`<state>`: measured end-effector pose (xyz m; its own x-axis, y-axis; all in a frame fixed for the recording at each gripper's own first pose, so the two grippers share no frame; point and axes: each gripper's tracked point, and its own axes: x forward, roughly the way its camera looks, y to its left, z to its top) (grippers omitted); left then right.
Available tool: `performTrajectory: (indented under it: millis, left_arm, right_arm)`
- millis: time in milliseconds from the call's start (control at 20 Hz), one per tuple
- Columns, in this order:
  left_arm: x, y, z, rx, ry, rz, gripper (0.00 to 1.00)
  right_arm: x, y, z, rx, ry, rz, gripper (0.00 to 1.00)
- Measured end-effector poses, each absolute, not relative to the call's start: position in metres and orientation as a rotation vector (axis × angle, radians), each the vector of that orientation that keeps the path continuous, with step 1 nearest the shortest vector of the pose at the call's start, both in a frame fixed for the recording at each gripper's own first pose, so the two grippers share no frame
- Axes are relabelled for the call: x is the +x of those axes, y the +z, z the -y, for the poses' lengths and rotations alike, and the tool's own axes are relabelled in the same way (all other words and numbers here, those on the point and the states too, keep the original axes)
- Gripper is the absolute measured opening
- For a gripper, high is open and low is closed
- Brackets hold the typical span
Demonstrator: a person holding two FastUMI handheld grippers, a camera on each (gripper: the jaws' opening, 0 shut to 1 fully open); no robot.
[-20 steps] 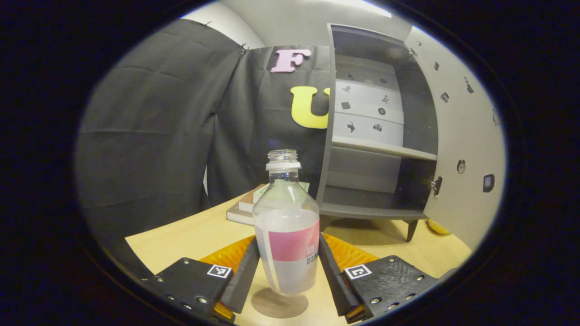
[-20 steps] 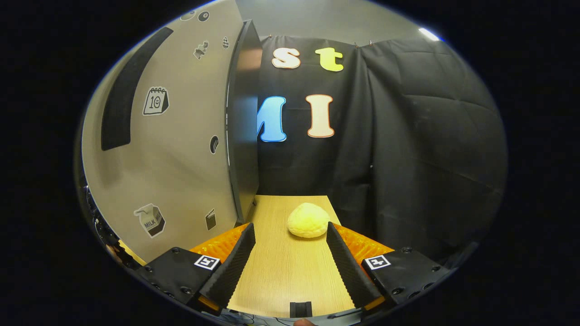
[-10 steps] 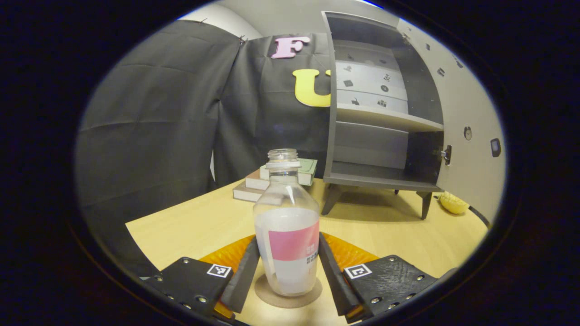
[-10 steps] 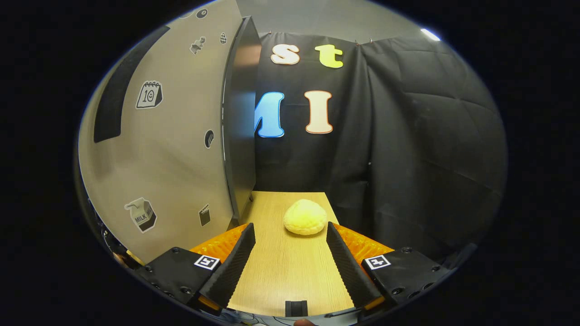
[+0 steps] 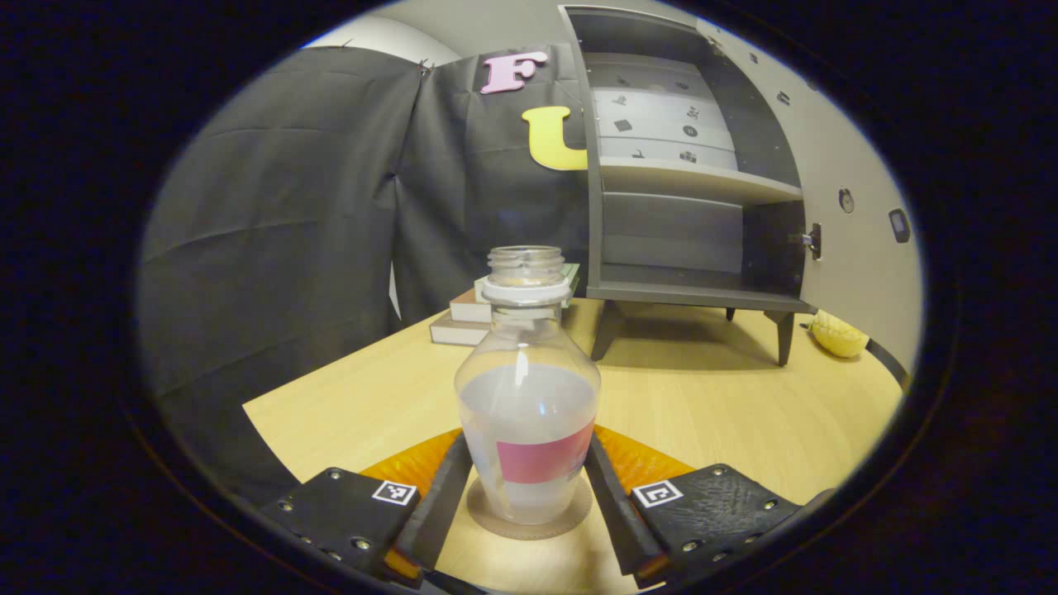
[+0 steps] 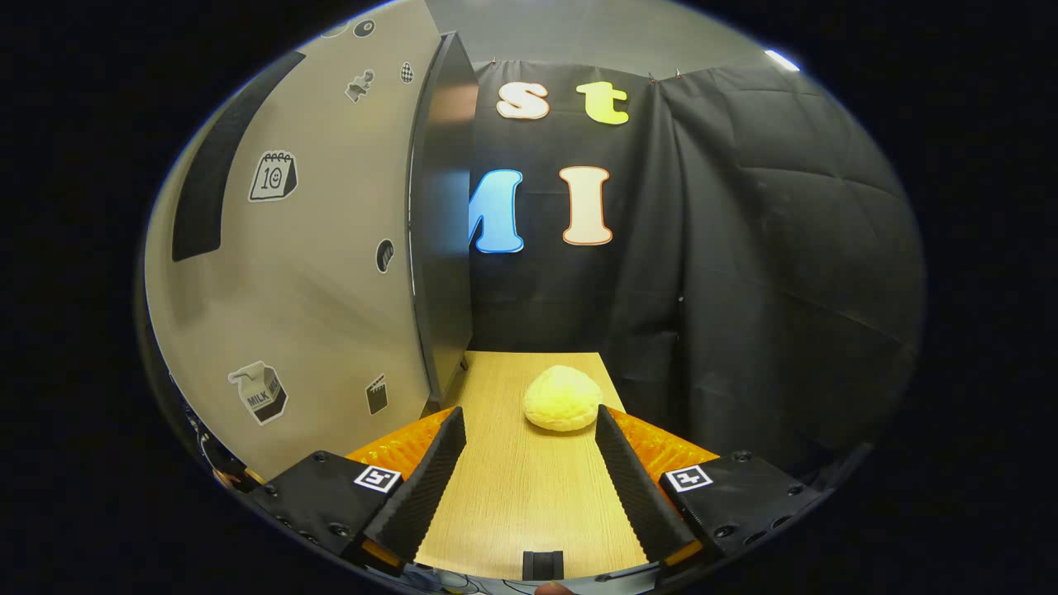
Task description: Open the cabinet door with the right hand, grasp the bottle in the cabinet with the left hand and place it on the coaster, then close the cabinet door with the right hand.
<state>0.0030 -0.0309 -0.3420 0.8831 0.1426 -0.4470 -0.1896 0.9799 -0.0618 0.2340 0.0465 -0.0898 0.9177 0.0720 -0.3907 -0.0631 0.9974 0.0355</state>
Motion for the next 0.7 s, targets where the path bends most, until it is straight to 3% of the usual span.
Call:
performTrajectory:
  millis: [150,450,700]
  left_arm:
    - [0.005,-0.323,0.032,-0.095,0.164,-0.432,0.8]
    - [0.003,-0.277,0.027,-0.077,0.166,-0.384,0.79]
    - [0.003,-0.204,0.015,-0.067,0.188,-0.304,0.79]
  right_arm:
    - [0.235,-0.09,-0.051,0.03,0.083,-0.399,1.0]
    - [0.24,-0.078,-0.056,0.056,0.108,-0.369,0.97]
    - [0.246,-0.052,-0.06,0.094,0.138,-0.315,0.96]
